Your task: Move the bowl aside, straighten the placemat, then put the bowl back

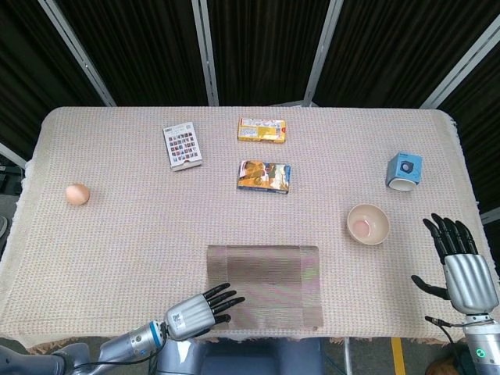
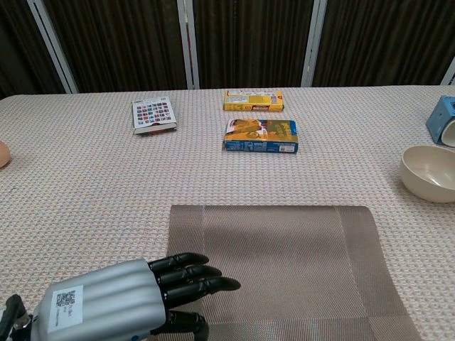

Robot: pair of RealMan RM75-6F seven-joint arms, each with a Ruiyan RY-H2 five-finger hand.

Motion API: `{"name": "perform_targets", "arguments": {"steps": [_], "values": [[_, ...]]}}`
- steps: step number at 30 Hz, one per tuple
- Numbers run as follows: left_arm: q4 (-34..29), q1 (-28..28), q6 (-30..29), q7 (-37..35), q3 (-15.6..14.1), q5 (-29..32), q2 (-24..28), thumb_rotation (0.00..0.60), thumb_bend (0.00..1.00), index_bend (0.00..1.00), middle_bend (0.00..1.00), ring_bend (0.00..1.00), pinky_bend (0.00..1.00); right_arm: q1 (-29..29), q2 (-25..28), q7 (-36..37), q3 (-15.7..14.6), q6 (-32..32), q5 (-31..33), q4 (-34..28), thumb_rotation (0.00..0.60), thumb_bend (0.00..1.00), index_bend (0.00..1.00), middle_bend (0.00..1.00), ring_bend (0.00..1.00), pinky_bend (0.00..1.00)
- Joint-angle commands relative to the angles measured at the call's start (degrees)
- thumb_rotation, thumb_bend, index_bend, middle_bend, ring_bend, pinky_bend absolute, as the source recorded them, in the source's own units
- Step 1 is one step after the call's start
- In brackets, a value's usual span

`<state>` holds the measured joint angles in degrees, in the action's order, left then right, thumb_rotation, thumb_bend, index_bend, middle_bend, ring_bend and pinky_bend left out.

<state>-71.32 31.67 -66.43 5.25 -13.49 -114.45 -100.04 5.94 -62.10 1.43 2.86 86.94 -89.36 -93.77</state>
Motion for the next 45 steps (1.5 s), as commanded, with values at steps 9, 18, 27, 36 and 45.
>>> {"name": "perform_targets", "arguments": {"steps": [9,18,27,36,45], "values": [[-0.3,0.4,0.7,0.4,-0.2,1.3,-0.4,0.6,0.35,0.37,0.0,0.0,0.0,-0.1,0.2,0.2,0.1,0.2,-0.3,-0.2,0.6,0.0,0.06,0.0,0.0,0.0],[0.4,0.2,0.9,-0.2,-0.5,2.4,-1.3,0.6,0.45,0.39,0.0,0.0,0.0,-0.2,0.4,0.6,0.2,0.3,-0.6,-0.3,0.6,0.0,0.06,0.0,0.0,0.0],[0.7,0.1,1.1,-0.6,-0.4,3.6,-1.8,0.6,0.48,0.45,0.0,0.0,0.0,-0.3,0.7,1.2,0.3,0.5,-0.8,-0.6,0.6,0.0,0.06,0.0,0.0,0.0],[1.0,0.0,1.7,-1.6,0.1,5.4,-2.4,0.6,0.51,0.56,0.0,0.0,0.0,-0.4,0.8,1.7,0.4,0.5,-0.8,-0.5,0.6,0.0,0.06,0.0,0.0,0.0],[0.8,0.4,0.3,-3.5,2.3,7.0,-3.0,0.6,0.52,0.63,0.0,0.0,0.0,-0.4,0.7,1.7,0.4,0.3,-0.7,-0.3,0.6,0.0,0.06,0.0,0.0,0.0]]}}
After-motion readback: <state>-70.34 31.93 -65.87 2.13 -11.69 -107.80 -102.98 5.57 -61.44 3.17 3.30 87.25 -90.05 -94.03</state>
